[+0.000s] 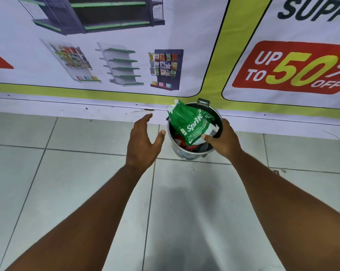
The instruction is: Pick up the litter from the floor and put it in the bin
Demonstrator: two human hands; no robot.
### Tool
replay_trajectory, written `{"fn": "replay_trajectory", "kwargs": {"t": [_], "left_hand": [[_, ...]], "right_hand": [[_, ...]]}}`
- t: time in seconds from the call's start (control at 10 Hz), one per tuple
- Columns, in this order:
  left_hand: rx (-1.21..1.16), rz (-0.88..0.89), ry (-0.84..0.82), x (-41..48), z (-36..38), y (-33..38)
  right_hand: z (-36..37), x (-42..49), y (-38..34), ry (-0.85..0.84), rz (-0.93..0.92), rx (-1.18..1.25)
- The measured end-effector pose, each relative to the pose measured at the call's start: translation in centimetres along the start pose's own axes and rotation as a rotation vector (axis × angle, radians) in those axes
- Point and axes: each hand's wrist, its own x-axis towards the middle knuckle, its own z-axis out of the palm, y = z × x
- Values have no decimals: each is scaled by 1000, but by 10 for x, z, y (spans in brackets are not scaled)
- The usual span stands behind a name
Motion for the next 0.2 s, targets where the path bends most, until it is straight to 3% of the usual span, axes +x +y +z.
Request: {"fn": "replay_trajectory", "kwargs": {"t": [0.2], "left_hand": [[121, 94, -26, 8, -2, 21]], "right_hand": [[-21, -11, -20, 9, -180, -121]]}}
